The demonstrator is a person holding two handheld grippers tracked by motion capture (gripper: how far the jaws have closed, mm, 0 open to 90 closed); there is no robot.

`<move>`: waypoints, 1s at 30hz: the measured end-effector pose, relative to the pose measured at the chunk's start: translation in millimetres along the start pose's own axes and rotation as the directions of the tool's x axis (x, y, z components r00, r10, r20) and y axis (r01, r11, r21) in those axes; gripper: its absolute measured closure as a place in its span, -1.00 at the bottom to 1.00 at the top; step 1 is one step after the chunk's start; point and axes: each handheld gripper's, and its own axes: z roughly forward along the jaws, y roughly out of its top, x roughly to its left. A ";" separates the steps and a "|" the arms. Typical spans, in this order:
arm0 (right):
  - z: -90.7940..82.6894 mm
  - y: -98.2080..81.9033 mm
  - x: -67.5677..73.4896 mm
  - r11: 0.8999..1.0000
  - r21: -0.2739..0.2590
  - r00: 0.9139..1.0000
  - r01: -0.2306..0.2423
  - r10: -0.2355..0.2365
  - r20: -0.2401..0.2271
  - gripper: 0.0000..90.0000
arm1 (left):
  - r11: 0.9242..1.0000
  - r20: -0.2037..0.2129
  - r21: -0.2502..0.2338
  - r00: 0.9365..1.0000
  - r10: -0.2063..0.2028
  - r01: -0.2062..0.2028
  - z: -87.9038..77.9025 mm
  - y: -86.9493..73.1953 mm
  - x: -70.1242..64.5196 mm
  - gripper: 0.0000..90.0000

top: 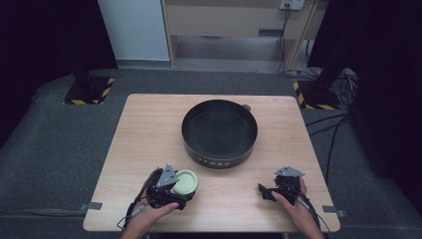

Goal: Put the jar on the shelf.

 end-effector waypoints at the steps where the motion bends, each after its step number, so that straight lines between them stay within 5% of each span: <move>1: 0.0 0.0 0.0 1.000 0.000 1.000 0.000 0.000 0.000 -0.99 | 1.000 0.001 -0.002 1.000 0.002 -0.002 0.4 1.9 0.0 -0.78; 11: 0.0 0.0 0.0 1.000 0.000 1.000 0.000 0.000 0.000 -0.99 | 1.000 0.036 -0.006 0.999 0.008 -0.008 7.2 17.0 0.3 -0.78; 30: 0.0 0.0 0.0 1.000 0.000 1.000 0.000 0.000 0.000 -0.99 | 0.999 0.024 0.004 0.999 0.043 -0.043 5.4 51.8 1.9 -0.78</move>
